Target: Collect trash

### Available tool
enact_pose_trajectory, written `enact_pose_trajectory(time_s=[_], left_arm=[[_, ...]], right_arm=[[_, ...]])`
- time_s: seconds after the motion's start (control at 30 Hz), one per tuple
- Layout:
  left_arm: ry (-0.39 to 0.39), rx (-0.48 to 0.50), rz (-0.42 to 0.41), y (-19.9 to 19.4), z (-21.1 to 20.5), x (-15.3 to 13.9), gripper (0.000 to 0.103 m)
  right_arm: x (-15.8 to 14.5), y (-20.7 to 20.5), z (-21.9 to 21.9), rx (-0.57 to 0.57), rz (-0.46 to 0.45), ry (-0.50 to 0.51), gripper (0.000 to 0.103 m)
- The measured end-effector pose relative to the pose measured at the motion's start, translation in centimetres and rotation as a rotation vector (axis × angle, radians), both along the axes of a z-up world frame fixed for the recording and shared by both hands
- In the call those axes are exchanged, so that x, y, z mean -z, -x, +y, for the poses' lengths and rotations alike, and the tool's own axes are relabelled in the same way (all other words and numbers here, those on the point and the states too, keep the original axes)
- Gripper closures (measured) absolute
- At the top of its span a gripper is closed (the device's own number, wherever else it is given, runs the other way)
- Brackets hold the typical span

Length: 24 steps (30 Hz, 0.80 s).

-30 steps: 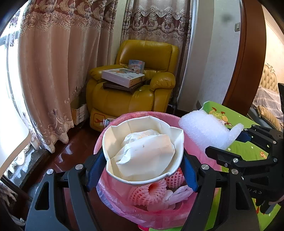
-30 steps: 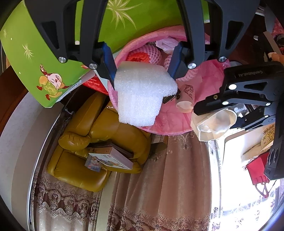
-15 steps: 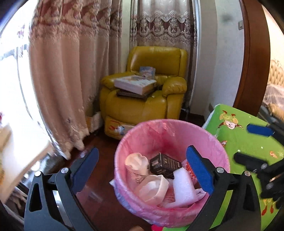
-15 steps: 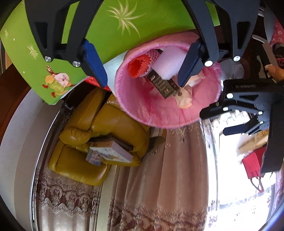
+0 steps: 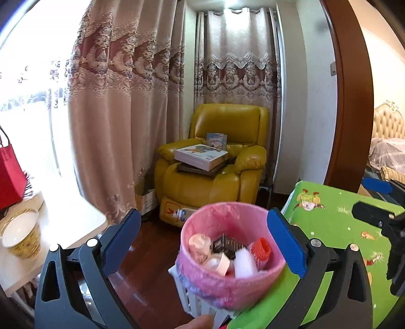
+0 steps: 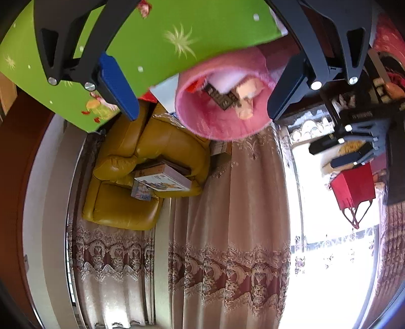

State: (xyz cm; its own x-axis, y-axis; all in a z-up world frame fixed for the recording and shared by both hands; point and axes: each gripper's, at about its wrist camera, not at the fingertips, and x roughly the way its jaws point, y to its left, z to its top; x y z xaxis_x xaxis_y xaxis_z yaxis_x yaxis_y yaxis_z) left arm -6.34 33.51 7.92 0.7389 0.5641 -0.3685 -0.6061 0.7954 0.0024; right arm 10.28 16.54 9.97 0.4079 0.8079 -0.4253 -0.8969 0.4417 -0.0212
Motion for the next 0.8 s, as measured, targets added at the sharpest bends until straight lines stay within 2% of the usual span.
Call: enact_pose_trajectory(time_s=[0.2, 0.3, 0.5, 0.8], left_arm=[[0.011, -0.01, 0.061, 1.9, -2.7, 2.5, 0.008], [0.043, 0.004, 0.07, 2.5, -4.0, 4.0, 0.008], [0.055, 0.011, 0.065, 3.8, -6.1, 5.6, 0.008], [0.042, 0.006, 0.076, 3.7, -7.4, 6.8, 0.008]], right_arm=[[3.4, 2.2, -2.2, -0.005, 0.015, 0.04, 0.005], [4.5, 3.2, -2.3, -0.015, 0.004, 0.07, 0.005], [5.5, 4.3, -3.1, -0.029, -0.004, 0.08, 0.005], [7.2, 3.5, -3.2, -0.023, 0.047, 0.073, 0.005]])
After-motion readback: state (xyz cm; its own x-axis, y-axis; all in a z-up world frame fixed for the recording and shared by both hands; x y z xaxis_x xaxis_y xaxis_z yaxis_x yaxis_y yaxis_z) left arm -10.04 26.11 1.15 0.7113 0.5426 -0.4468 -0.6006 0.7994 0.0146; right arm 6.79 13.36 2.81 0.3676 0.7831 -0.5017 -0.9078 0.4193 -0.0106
